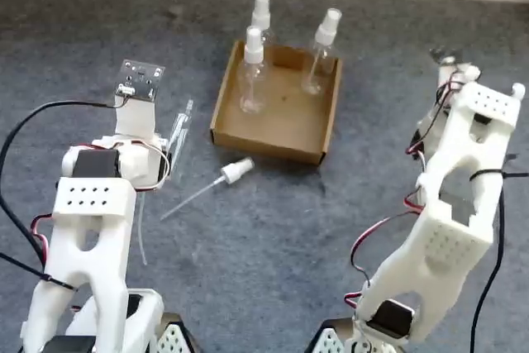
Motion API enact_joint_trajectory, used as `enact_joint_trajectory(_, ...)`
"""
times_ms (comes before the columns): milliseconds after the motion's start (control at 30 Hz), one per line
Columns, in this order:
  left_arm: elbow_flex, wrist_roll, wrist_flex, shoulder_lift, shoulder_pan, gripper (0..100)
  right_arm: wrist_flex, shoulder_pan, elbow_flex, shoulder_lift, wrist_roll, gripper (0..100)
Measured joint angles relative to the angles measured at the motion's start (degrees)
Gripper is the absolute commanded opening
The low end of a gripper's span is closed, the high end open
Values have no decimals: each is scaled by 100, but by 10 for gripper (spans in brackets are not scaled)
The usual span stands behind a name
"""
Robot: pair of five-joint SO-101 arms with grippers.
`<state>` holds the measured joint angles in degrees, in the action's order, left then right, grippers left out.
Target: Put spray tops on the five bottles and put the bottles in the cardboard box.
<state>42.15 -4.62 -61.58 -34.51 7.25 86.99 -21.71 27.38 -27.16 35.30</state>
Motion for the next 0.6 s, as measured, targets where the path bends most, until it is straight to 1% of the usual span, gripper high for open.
enact_joint_trajectory(67,0,26,0,0,0,3,18,53,0,422,-167,4)
enact_joint_trajectory(133,0,26,0,-26,0,3,18,264,0,879,-369,4)
enact_joint_trajectory(300,0,26,0,-589,0,4,53,1116,-290,2163,-932,4)
enact_joint_trajectory(433,-18,26,-97,-1459,0,4,-97,2057,-1459,3429,-1222,4)
enact_joint_trajectory(600,-246,35,-273,-2409,0,4,-1160,3297,-3648,4985,-1582,4)
